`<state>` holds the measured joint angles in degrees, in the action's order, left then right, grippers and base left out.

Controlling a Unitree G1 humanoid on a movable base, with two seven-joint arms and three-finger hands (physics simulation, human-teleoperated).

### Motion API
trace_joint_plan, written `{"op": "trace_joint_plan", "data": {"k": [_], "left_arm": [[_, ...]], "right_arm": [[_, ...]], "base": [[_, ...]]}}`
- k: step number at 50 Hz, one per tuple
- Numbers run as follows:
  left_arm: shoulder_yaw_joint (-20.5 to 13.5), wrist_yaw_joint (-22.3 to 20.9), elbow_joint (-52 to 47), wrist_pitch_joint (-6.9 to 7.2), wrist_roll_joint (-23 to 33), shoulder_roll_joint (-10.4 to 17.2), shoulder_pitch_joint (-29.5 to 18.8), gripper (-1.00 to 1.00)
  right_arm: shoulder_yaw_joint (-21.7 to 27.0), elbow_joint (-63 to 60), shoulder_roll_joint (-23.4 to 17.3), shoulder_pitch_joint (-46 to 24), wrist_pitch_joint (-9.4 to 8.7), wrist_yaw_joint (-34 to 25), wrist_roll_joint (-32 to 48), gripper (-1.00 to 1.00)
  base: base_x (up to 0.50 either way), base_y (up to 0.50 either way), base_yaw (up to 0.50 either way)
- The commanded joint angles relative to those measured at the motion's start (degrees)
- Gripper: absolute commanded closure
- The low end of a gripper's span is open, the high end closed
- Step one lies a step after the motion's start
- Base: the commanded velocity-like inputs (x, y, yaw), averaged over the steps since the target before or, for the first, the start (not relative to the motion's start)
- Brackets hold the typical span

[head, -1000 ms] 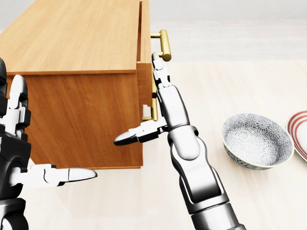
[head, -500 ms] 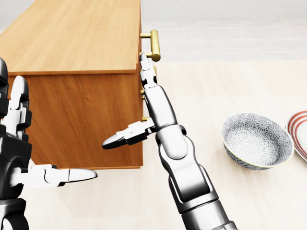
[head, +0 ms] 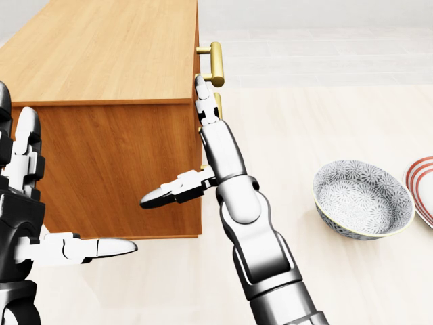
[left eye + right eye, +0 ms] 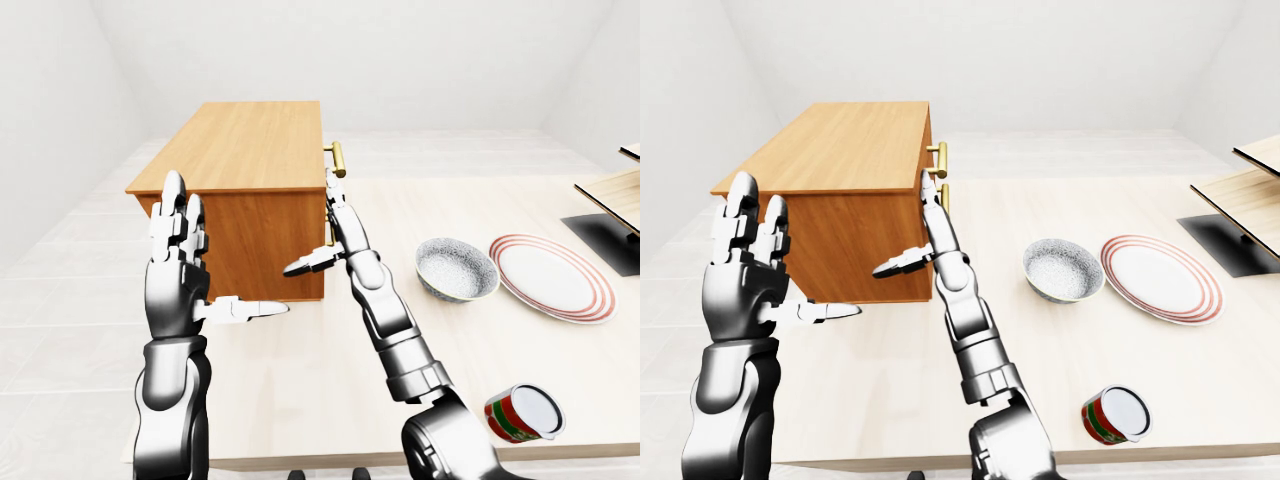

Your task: Close the top drawer of the cabinet.

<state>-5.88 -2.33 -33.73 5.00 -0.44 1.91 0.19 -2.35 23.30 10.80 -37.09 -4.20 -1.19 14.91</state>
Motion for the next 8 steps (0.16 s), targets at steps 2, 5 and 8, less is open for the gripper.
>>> {"op": "trace_joint_plan", "data": {"k": [2,5,8], "left_arm": [[0.1,-0.1,0.3,0.0,0.0,0.0,-0.1,-1.0],[0.1,-0.1,0.0,0.0,0.0,0.0,0.0,-1.0],[0.1,-0.2,0.1,0.0,0.0,0.0,0.1,-1.0]], "right_arm": [[-6.5,7.0,2.4,0.2,1.3,-4.4,-0.2,-1.0],[-6.2,7.0,2.3,0.3,1.47,-4.5,-0.2,-1.0],[-5.9,7.0,2.0,1.0,2.09,-4.5,-0.3,-1.0]], "base": [[0.01,0.0,0.0],[0.0,0.0,0.0],[0.0,0.0,0.0]]}}
